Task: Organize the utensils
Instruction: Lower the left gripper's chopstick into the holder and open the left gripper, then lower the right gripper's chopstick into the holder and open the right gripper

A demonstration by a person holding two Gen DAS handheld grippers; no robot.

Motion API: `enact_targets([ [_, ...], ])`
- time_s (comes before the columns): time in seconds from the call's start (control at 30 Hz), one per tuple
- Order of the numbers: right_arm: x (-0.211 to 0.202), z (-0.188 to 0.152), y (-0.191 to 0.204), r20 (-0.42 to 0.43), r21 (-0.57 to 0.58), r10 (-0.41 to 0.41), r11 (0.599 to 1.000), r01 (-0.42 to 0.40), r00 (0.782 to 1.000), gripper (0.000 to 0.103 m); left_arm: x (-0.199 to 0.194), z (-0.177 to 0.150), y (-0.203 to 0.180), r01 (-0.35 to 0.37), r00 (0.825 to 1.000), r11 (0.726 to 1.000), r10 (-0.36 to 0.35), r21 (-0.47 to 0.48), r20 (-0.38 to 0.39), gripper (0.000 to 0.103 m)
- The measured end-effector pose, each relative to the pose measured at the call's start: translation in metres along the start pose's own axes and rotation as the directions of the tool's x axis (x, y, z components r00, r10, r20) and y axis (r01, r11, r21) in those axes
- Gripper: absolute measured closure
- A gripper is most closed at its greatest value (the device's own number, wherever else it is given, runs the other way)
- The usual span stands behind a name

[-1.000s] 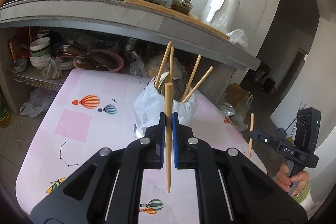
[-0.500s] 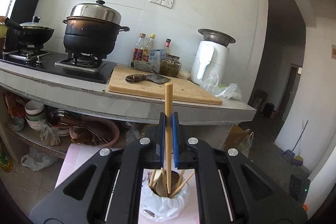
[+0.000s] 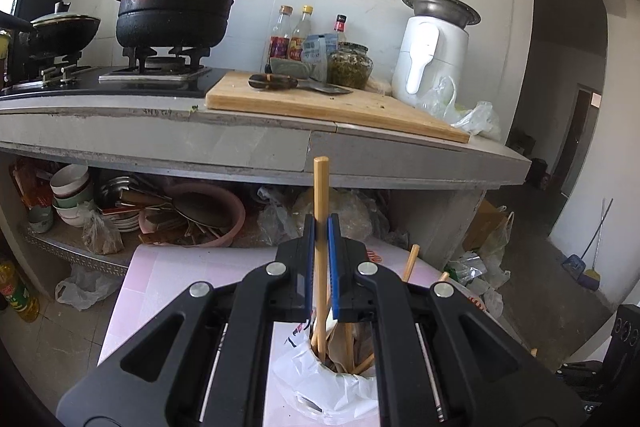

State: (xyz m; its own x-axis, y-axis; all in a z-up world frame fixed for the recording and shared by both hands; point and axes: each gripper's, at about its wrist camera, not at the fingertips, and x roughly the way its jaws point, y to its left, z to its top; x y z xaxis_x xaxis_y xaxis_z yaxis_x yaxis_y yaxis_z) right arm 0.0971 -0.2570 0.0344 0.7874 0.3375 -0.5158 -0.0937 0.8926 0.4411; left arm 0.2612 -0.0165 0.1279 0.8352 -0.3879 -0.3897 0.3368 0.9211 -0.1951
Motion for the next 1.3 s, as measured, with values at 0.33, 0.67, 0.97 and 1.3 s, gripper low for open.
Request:
enact_targets([
  [0.33,0.001,0.006,0.005,0.002,-0.019,-0.007,1.0,0.007,1.0,0.096,0.026,-0.044,0.0,0.042,0.984,0.999,-0.045,-0.02,-0.172,0.095],
  [0.67,0.002,0.061,0.037,0.092,-0.12,0.05,0.992,-0.039,0.995,0.096,-0.021,-0.059,0.011,0.03,0.993,0.999,-0.034,-0.038,-0.11,0.044],
  [0.97,0.034,0.158,0.072,0.225,-0.175,0.162,0.977,-0.123,0.961,0.096,-0.079,-0.098,0.04,-0.015,0.996,0.998,0.008,-0.066,-0.092,0.026],
  [1.3,0.101,0.188,0.094,0.286,-0.264,0.061,0.964,0.017,0.956,0.096,-0.106,-0.162,0.086,-0.116,0.978,0.984,0.089,-0.137,-0.187,0.022],
])
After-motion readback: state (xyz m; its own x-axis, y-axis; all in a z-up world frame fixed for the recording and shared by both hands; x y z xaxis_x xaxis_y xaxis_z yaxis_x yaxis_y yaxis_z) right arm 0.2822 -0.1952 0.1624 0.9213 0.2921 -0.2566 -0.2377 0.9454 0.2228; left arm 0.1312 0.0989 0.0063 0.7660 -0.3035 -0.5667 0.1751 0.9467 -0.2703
